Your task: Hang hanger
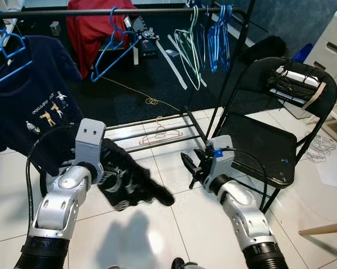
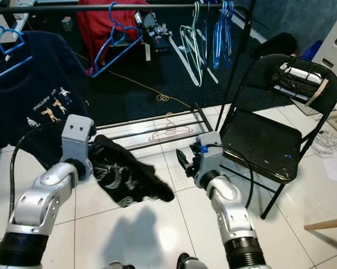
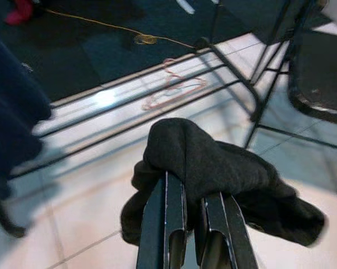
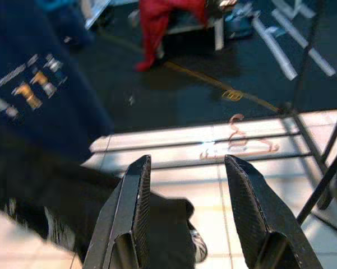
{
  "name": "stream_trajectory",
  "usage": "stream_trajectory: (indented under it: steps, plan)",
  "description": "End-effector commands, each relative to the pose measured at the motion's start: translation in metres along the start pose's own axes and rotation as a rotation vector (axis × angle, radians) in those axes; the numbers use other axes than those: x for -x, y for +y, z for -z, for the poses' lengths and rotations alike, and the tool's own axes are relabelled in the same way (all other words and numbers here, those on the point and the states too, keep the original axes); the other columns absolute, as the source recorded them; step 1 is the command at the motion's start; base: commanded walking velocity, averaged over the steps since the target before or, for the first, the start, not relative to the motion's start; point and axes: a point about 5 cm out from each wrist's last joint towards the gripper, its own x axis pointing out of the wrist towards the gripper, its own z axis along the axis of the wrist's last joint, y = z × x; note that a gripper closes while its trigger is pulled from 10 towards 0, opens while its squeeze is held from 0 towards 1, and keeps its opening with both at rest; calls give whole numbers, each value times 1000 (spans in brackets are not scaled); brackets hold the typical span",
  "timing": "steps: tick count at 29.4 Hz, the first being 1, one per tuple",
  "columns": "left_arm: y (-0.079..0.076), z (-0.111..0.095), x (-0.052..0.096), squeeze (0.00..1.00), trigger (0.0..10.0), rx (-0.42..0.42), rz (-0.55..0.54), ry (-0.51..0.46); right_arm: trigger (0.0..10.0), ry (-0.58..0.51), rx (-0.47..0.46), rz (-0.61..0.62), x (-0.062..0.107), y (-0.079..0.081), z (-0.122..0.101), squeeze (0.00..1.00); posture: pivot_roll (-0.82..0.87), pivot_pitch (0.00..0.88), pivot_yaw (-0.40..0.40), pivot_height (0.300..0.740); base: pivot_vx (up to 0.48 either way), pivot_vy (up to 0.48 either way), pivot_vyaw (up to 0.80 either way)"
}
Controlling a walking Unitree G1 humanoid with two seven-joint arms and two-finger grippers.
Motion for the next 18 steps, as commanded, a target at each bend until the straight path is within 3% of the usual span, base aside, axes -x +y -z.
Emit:
stream_trajectory:
  steps: [1,5,8,9,12,16,18]
  plan:
    - [-3,-2,3,0,10000,22,-2,-42,10000,-84,-7,81,1,-9,-12,0,-10,126,-49,740,0,0,0]
    - [-2,0,3,0,10000,31,-32,-58,10000,-125,39,96,3,-10,-18,0,-11,151,-51,740,0,0,0]
    - [2,5,3,0,10000,-8,-81,-53,10000,-167,78,84,6,-7,-26,0,-30,135,-43,740,0,0,0]
    - [2,4,2,0,10000,-8,-94,-71,10000,-186,84,79,5,-7,-28,0,-36,179,-53,740,0,0,0]
    - [6,-9,4,0,10000,45,-181,-182,10000,-158,-20,139,1,-12,-31,0,-38,135,-54,740,0,0,0]
    - [9,-16,3,0,10000,43,-226,-259,10000,-174,-51,84,-4,-8,-36,0,-38,185,-78,740,0,0,0]
    - [10,-15,3,0,10000,41,-249,-255,10000,-198,-53,77,-5,-6,-40,0,-40,140,-74,740,0,0,0]
